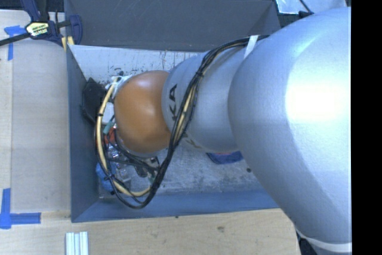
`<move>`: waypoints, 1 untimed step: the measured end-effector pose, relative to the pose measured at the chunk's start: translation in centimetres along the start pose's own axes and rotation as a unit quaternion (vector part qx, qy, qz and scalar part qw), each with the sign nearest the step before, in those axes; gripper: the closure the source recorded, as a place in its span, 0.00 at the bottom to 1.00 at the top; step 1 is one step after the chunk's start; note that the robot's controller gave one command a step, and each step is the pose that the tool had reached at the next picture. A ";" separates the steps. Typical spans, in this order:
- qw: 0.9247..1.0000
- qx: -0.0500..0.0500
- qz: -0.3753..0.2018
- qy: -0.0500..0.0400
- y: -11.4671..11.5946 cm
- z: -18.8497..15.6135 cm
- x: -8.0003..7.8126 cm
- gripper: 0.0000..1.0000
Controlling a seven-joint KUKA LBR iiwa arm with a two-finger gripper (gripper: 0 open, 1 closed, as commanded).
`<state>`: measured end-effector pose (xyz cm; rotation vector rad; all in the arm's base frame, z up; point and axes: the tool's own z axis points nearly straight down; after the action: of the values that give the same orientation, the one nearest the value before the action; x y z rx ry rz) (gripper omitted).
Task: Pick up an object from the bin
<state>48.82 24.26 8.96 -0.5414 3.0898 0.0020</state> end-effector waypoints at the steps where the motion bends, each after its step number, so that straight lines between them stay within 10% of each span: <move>1: 1.000 0.000 0.000 -0.001 0.0 -0.8 -0.1 1.00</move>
Offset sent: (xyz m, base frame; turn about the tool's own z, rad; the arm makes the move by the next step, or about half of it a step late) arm 0.0000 0.0001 0.0075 0.0000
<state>48.92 24.30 9.75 -0.5401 3.0887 0.0031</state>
